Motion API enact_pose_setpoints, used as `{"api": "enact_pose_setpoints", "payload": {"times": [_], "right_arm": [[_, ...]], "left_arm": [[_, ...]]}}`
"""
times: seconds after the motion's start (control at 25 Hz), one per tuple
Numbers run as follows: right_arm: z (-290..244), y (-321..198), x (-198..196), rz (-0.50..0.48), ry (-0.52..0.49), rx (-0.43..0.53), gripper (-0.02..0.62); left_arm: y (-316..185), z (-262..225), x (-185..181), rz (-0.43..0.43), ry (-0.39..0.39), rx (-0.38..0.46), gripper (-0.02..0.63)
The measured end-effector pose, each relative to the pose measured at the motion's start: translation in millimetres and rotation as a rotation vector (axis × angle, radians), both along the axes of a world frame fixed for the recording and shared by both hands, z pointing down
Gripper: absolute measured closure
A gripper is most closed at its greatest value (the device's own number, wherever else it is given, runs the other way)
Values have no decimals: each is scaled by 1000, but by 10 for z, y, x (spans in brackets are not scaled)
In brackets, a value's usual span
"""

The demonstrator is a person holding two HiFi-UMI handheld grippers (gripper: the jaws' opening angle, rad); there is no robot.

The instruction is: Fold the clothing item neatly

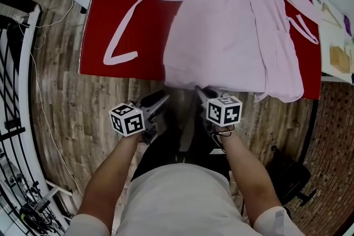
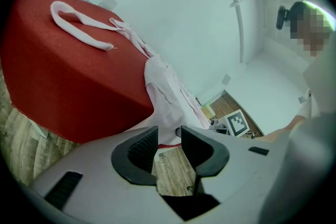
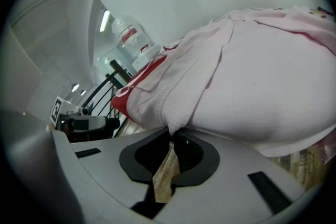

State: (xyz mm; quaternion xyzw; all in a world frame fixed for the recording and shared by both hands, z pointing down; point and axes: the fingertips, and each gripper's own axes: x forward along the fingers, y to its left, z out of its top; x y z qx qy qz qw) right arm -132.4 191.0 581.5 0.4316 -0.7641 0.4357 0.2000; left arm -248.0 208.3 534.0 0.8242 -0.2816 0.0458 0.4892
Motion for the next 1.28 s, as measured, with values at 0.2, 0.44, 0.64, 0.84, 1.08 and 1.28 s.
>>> {"api": "enact_pose_setpoints", "payload": {"times": [0.2,0.44,0.64,0.84,1.08,1.28], "right_arm": [[-400,141,78,-66,-9,74,566],[-849,156,498,27,-33,113,566],[-998,73,921,118,-12,119,566],[-815,50,1127,144,9,40,566],[-624,70,1181,163,51,-2,566],[-674,62,1380,212,55,-1,566]], "left_arm": [[-41,4,-11,-2,-1,3,489],[-113,84,48,1,-11,-2,489],[-155,237,154,21,-69,-21,489],[-96,316,398,90,-82,-36,471],[-149,481,569,155,-178,-24,399],[-132,553,626,330,-306,88,399]]}}
